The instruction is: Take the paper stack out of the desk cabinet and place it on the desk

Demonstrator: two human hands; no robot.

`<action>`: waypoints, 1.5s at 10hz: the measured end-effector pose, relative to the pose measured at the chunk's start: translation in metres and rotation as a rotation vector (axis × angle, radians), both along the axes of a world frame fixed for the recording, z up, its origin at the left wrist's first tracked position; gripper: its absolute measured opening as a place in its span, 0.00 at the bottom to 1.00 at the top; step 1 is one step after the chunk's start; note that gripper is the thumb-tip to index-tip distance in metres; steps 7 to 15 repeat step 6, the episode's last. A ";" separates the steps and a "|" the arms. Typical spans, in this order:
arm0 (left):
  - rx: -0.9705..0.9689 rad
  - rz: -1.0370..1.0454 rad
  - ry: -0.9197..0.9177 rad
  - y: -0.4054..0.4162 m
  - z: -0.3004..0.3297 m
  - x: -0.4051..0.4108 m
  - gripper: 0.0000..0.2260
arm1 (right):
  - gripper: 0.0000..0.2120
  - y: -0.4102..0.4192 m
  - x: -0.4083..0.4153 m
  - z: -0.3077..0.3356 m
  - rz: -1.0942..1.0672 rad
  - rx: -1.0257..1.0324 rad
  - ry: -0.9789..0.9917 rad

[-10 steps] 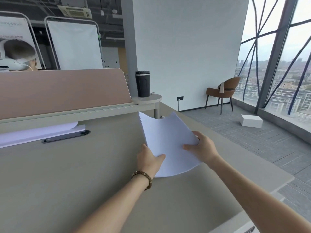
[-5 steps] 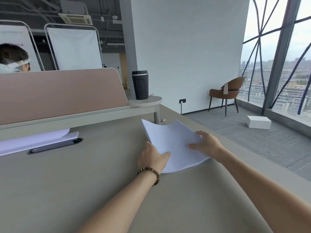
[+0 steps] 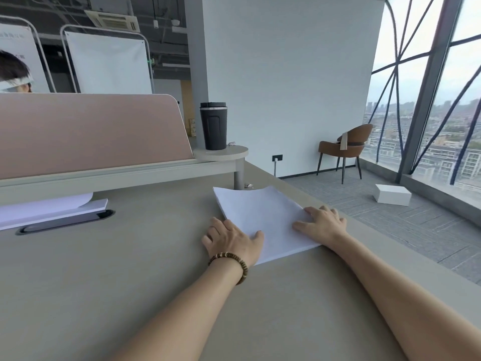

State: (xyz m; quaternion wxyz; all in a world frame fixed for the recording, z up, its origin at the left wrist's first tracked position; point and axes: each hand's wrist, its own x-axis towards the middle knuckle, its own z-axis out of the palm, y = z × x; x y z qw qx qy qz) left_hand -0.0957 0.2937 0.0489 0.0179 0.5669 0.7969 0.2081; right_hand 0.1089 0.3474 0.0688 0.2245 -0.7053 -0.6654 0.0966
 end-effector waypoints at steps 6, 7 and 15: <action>0.147 -0.159 -0.231 -0.037 0.039 -0.013 0.40 | 0.33 -0.044 0.003 0.007 -0.013 0.397 0.017; 0.147 -0.159 -0.231 -0.037 0.039 -0.013 0.40 | 0.33 -0.044 0.003 0.007 -0.013 0.397 0.017; 0.147 -0.159 -0.231 -0.037 0.039 -0.013 0.40 | 0.33 -0.044 0.003 0.007 -0.013 0.397 0.017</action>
